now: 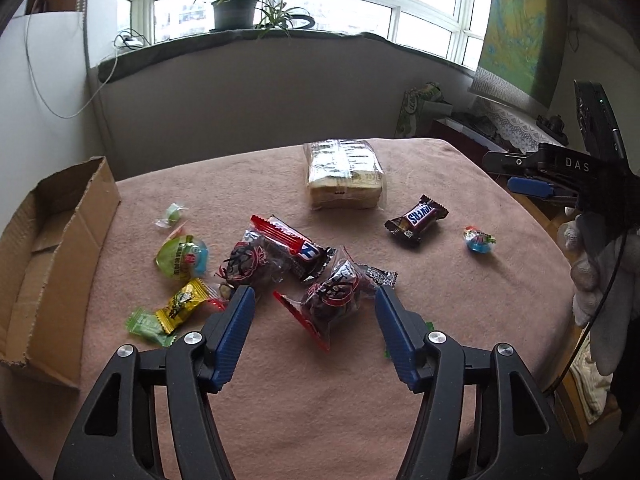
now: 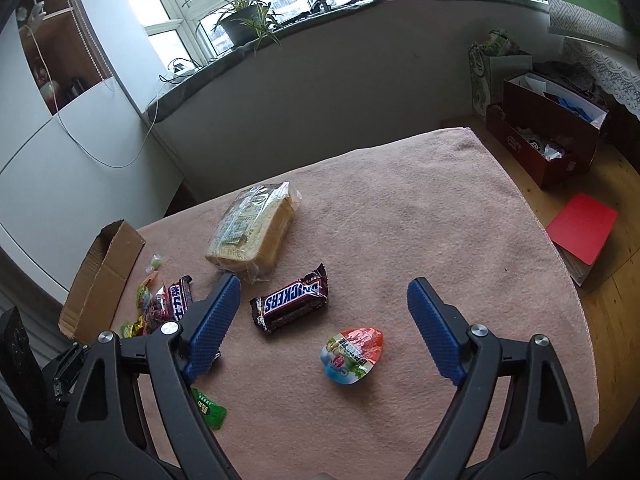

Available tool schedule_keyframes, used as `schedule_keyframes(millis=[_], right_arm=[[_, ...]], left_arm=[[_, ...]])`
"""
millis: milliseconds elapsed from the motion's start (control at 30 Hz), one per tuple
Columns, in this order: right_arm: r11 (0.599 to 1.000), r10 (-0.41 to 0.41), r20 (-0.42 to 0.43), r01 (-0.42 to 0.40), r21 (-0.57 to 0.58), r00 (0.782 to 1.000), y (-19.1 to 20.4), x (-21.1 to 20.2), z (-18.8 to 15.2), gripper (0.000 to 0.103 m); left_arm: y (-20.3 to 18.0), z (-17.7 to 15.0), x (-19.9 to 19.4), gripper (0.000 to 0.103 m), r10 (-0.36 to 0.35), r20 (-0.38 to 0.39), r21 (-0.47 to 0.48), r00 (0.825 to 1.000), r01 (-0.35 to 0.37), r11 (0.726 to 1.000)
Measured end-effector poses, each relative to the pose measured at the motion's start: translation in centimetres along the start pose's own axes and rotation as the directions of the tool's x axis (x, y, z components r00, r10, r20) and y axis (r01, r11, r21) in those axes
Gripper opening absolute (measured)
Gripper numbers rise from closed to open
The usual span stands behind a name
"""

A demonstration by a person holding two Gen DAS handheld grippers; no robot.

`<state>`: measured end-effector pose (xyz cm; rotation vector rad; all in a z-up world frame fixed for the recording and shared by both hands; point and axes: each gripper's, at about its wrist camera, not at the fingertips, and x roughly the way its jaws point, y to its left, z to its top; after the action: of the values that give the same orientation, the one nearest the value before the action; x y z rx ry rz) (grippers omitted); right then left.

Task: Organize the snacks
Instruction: 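Grasp the round egg-shaped candy with the right tool while the left tool grasps the clear bag of dark candy, then carry both candies into the cardboard box and open both tools to release them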

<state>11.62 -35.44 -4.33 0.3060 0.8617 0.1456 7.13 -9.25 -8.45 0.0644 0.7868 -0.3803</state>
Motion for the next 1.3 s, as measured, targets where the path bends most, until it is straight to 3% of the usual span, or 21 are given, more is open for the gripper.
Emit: schedule_keyframes(millis=[167, 600, 733, 800, 900, 1000, 1300], right_arm=[[1.000, -0.012, -0.029, 0.011, -0.017, 1.000, -0.1, 0.6, -1.7, 0.088], [0.979, -0.153, -0.068, 0.141, -0.148, 0.986, 0.9, 3.9, -4.0, 0.088], [0.974, -0.171, -0.079, 0.157, -0.161, 0.982, 0.7, 4.6, -4.3, 0.076], [0.975, -0.169, -0.089, 0.153, -0.162, 0.982, 0.5, 4.9, -4.5, 0.071], [0.974, -0.173, -0.096, 0.156, -0.164, 0.980, 0.3, 5.1, -4.8, 0.064], [0.977, -0.162, -0.094, 0.146, -0.157, 0.982, 0.0, 4.9, -4.8, 0.049], [0.983, -0.139, -0.084, 0.127, -0.136, 0.987, -0.1, 4.3, -4.8, 0.040]], left_arm=[[-0.4, 0.3, 1.2, 0.062, -0.003, -0.016, 0.051, 1.000, 0.004, 0.999], [-0.2, 0.1, 4.9, 0.058, -0.006, -0.079, 0.070, 0.997, 0.012, 0.998], [0.7, 0.3, 4.9, 0.052, -0.042, -0.082, 0.009, 0.996, 0.043, 0.999], [0.5, 0.2, 4.9, 0.041, -0.055, -0.086, 0.018, 0.995, 0.056, 0.998], [-0.3, 0.0, 5.0, 0.037, -0.039, -0.081, 0.052, 0.996, 0.043, 0.998], [-0.2, 0.0, 4.9, 0.034, -0.039, -0.073, 0.042, 0.997, 0.042, 0.998], [-0.1, 0.0, 4.3, 0.033, -0.037, -0.052, 0.019, 0.998, 0.038, 0.999]])
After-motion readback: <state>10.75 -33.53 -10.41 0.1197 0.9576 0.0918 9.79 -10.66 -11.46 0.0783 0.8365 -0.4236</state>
